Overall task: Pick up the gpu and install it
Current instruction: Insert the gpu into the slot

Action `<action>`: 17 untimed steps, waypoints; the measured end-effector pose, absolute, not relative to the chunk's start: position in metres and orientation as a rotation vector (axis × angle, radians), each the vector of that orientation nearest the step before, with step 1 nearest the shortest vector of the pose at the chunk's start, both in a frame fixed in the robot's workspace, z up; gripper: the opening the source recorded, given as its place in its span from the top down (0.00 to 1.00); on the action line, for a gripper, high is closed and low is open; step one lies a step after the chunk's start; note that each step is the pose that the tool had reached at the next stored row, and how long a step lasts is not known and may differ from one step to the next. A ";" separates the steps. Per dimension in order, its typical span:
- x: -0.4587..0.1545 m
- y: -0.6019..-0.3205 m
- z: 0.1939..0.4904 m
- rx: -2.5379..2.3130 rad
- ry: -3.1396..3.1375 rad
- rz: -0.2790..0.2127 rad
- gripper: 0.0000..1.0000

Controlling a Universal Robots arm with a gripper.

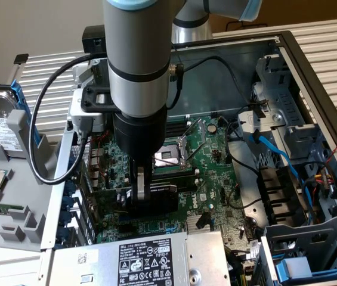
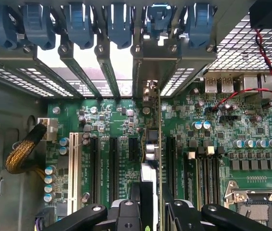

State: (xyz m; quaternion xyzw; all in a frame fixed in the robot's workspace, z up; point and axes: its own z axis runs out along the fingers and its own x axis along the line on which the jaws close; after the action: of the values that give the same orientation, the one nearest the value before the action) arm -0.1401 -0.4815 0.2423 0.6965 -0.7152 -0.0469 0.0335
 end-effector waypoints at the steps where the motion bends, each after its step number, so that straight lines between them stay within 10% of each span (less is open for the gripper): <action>1: -0.140 -0.481 0.242 2.143 -2.200 -0.144 0.73; 17: -0.140 -0.482 0.243 2.142 -2.200 -0.144 0.73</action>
State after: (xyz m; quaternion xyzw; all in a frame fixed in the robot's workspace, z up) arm -0.1403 -0.4815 0.2425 0.6965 -0.7152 -0.0468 0.0338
